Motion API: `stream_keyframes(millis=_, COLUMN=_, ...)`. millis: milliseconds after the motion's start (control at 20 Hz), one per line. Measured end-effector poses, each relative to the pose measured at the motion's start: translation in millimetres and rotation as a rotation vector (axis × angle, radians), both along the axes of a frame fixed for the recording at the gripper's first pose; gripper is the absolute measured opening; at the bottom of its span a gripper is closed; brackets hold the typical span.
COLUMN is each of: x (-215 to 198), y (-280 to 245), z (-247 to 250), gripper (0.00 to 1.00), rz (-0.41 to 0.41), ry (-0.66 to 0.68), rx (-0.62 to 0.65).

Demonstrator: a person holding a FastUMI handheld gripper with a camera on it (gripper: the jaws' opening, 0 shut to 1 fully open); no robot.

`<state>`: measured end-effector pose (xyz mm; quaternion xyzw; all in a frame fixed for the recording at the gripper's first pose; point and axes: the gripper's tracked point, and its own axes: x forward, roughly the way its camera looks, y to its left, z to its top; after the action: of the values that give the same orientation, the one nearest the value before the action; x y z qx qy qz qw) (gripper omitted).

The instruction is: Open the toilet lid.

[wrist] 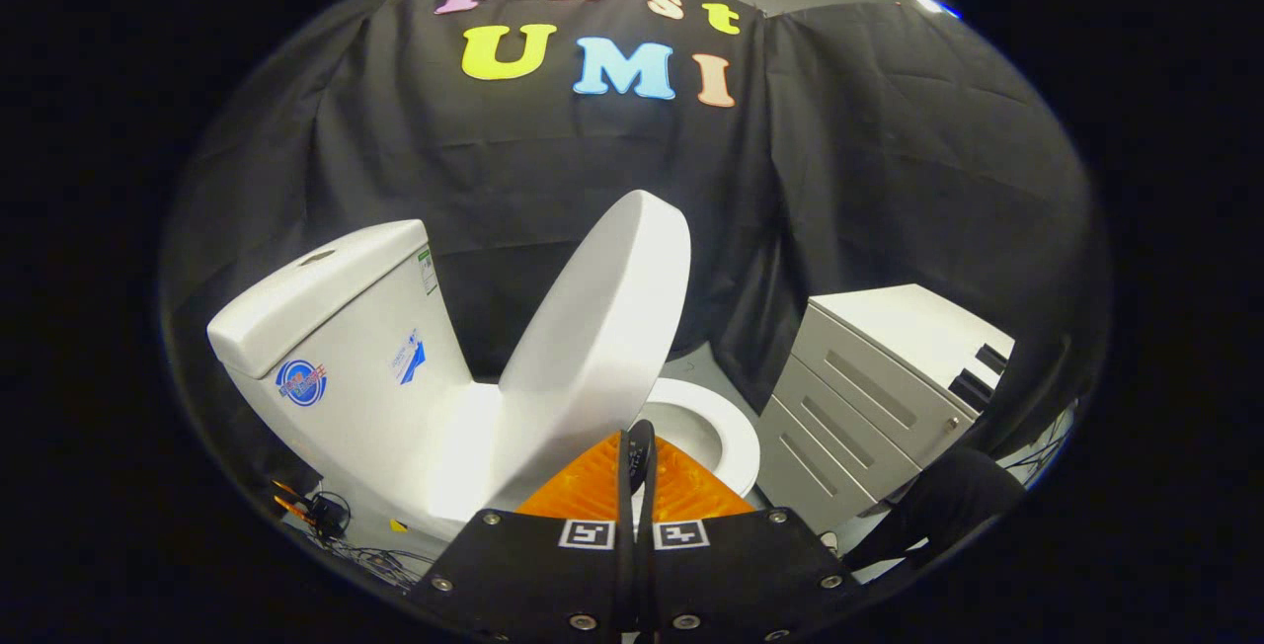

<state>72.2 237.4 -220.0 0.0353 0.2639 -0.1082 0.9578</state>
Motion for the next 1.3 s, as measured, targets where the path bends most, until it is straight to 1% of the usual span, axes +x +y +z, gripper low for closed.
stream_keyframes(millis=150, x=2, y=14, z=9, gripper=0.0, rz=0.014, ry=-0.024, rx=-0.006)
stream_keyframes(millis=250, x=4, y=26, z=18, gripper=0.0, rz=0.037, ry=-0.05, rx=-0.017)
stream_keyframes(millis=550, x=8, y=58, z=36, gripper=0.0, rz=0.094, ry=-0.092, rx=-0.103)
stream_keyframes(millis=750, x=8, y=77, z=42, gripper=0.0, rz=0.13, ry=-0.127, rx=-0.102)
stream_keyframes(millis=850, x=10, y=88, z=47, gripper=0.0, rz=0.157, ry=-0.136, rx=-0.105)
stream_keyframes(millis=1200, x=13, y=136, z=57, gripper=0.0, rz=0.287, ry=-0.187, rx=-0.191)
stream_keyframes(millis=1300, x=13, y=146, z=57, gripper=0.0, rz=0.314, ry=-0.2, rx=-0.195)
